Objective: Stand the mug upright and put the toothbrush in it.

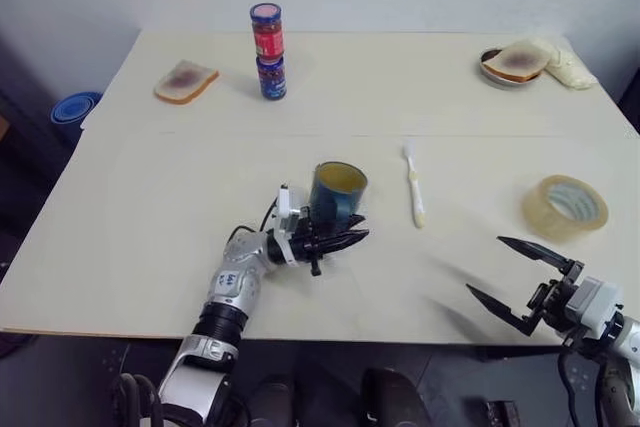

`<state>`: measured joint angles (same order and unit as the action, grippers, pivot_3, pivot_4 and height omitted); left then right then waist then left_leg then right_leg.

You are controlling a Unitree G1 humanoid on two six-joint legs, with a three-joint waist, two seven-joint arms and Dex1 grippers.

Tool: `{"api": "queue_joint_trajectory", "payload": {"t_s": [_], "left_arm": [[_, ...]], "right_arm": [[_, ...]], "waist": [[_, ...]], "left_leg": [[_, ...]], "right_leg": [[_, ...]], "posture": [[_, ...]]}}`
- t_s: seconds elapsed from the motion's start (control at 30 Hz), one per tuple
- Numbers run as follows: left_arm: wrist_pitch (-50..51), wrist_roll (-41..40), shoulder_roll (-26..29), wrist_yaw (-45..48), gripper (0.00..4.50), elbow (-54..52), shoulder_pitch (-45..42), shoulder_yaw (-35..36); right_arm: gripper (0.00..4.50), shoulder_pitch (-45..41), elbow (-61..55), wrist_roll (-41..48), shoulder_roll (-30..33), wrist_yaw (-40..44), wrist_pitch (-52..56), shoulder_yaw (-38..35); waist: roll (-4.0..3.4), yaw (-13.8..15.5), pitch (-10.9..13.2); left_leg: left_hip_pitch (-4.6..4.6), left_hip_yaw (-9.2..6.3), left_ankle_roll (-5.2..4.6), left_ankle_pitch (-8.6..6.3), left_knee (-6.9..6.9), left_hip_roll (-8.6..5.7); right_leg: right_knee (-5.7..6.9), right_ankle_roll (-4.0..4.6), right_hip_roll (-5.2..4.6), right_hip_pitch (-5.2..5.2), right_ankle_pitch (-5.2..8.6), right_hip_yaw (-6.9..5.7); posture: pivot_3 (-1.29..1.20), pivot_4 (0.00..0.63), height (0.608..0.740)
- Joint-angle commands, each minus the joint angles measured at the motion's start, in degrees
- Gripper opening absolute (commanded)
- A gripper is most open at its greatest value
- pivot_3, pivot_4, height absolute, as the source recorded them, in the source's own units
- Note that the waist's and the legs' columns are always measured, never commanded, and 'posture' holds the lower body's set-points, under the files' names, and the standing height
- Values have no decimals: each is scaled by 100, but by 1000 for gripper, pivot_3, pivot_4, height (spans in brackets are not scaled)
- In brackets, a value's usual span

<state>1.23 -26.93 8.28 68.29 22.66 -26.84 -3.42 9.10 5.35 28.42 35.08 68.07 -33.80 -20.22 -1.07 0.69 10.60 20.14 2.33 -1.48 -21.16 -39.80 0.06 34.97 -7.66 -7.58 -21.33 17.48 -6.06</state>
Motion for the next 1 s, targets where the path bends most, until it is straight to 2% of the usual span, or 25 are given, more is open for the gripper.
{"api": "queue_joint_trajectory", "payload": {"t_s": [0.03,0.2,0.43,0.5,0.63,0.77,0.9,1.0], "left_arm": [[132,-106,294,-8,2583,-266,306,245],[530,-163,856,75,4104,-891,666,367],[632,-235,1639,37,4104,-1604,1281,737],[764,-422,1944,72,4471,-2008,1598,1009],[777,-795,2478,38,4489,-2792,2325,1811],[898,-1023,2911,-116,4489,-3251,2875,2529],[897,-1053,2974,-352,4489,-3548,3079,2790],[910,-1105,2865,-564,4489,-3806,3034,2733]], "right_arm": [[4500,-50,-159,7,-51,-95,-63,84],[4500,-180,-119,-14,12,-129,62,239],[4500,-92,-260,97,176,-265,580,105],[4500,170,-431,308,296,-351,921,-137],[4500,681,-375,300,428,-411,1023,-611],[4500,629,-613,247,528,-585,1441,-540],[4500,-86,-1455,109,867,-1496,3059,-84],[4500,-1669,-1835,235,1322,-2574,5769,763]], "waist": [[-4,-22,-2],[-3,-20,-2],[-2,59,-1],[-3,65,-1],[-1,63,0],[2,50,3],[-7,-26,7],[-8,-87,8]], "left_leg": [[-1,0,0,0,2,1],[4,-6,0,0,-2,-3],[12,-14,-1,0,-5,-7],[17,-18,-1,-1,-5,-6],[17,-23,0,-4,4,-6],[11,-21,2,-6,9,0],[3,-8,3,-6,7,0],[6,-14,11,-9,6,9]], "right_leg": [[1,0,0,-1,0,0],[2,0,-4,-4,0,0],[-2,0,-8,-5,0,1],[-4,1,-11,-9,0,1],[-15,2,-13,-4,1,-1],[-25,3,-10,-3,1,2],[-32,3,-22,-6,2,16],[-20,15,-42,-17,6,19]], "posture": [[0,150,740],[0,150,740],[0,150,740],[0,150,740],[0,150,740],[0,150,740],[0,150,740],[0,150,740]]}}
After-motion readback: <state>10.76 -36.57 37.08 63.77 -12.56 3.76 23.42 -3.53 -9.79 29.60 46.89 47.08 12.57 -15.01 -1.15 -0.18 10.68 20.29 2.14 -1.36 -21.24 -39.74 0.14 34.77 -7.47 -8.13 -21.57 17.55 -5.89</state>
